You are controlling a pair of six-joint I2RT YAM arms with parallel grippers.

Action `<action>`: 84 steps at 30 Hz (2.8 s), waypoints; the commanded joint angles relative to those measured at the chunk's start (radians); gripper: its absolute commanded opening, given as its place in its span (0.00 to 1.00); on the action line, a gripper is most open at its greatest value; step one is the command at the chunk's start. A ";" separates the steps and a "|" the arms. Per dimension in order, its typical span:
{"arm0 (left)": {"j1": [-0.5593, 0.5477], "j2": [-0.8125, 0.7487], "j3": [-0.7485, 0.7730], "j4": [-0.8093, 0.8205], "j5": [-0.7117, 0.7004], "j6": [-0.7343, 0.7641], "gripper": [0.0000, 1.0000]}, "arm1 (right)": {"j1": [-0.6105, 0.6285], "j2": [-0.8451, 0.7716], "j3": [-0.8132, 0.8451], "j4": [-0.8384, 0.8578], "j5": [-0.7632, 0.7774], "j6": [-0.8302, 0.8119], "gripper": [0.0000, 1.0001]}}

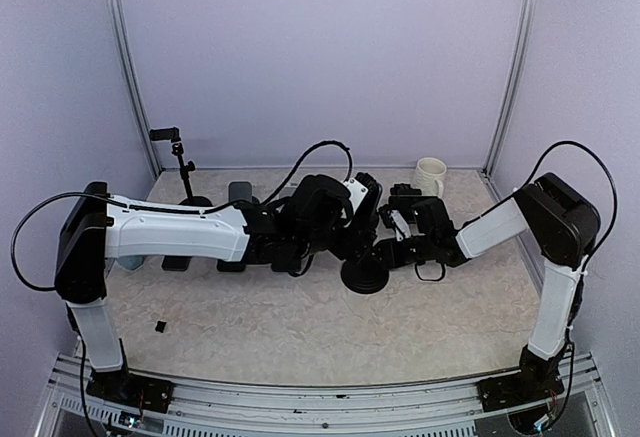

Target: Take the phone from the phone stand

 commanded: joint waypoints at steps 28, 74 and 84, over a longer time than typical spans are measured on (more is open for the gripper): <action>0.218 -0.446 -0.572 0.489 0.340 -0.292 0.99 | 0.004 -0.910 -0.247 -0.400 0.049 0.075 0.84; 0.154 -0.339 -0.537 0.497 0.351 -0.213 0.99 | 0.326 -0.624 0.075 -0.471 0.366 0.208 0.35; 0.160 -0.259 -0.489 0.528 0.548 -0.195 0.99 | 0.326 -0.652 0.067 -0.487 0.372 0.195 0.21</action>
